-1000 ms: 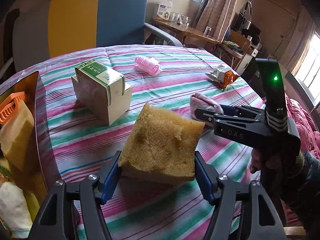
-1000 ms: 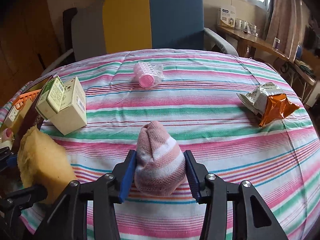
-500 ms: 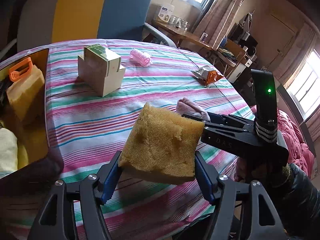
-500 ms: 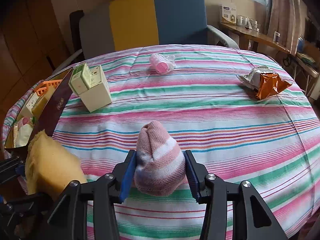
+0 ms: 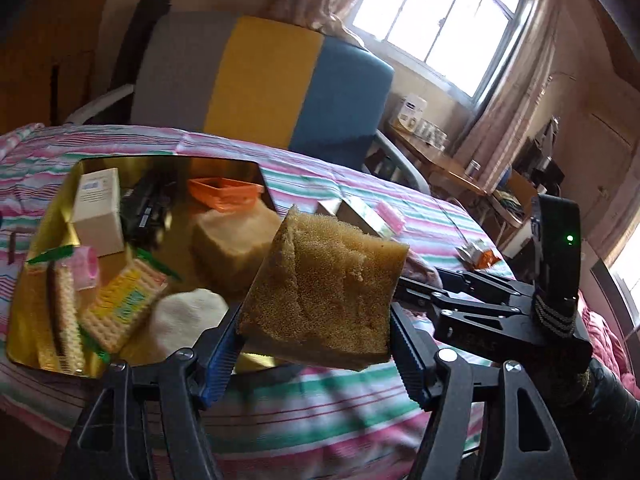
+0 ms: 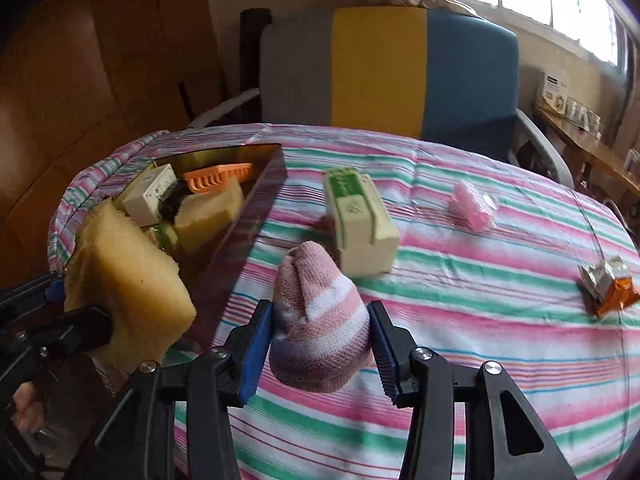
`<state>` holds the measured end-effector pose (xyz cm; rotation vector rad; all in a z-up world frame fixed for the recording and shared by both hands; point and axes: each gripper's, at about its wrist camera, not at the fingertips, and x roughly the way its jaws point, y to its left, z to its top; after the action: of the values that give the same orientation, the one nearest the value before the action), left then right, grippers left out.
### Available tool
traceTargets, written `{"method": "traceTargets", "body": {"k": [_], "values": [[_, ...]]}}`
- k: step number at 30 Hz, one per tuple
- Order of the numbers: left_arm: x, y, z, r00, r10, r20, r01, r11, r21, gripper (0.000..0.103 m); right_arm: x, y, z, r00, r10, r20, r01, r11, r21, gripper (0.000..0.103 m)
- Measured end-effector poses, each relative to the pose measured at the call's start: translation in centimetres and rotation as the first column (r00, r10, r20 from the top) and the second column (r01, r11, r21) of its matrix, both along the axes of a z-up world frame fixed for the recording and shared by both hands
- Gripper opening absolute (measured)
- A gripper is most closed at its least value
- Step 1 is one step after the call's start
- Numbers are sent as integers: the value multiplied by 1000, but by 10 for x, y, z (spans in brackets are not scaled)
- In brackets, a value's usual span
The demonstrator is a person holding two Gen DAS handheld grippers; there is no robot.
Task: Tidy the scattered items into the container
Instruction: 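Carry sponge and knit cap into the gold tin and open both tools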
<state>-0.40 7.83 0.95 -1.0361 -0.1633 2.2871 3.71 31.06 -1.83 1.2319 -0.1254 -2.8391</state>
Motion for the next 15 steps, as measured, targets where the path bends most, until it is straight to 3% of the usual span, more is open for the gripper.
{"method": "traceTargets", "body": {"k": [7,15], "values": [[-43,-46,-5,987,161,-14,-161,987,-22,70,-61,-67,18,990,141,-18,-141,990,-14,48],[-71,-69,-21,972,236,-23,-237,970,-58,71,-131,-124,17,975,224,6,-223,975,-11,48]]}}
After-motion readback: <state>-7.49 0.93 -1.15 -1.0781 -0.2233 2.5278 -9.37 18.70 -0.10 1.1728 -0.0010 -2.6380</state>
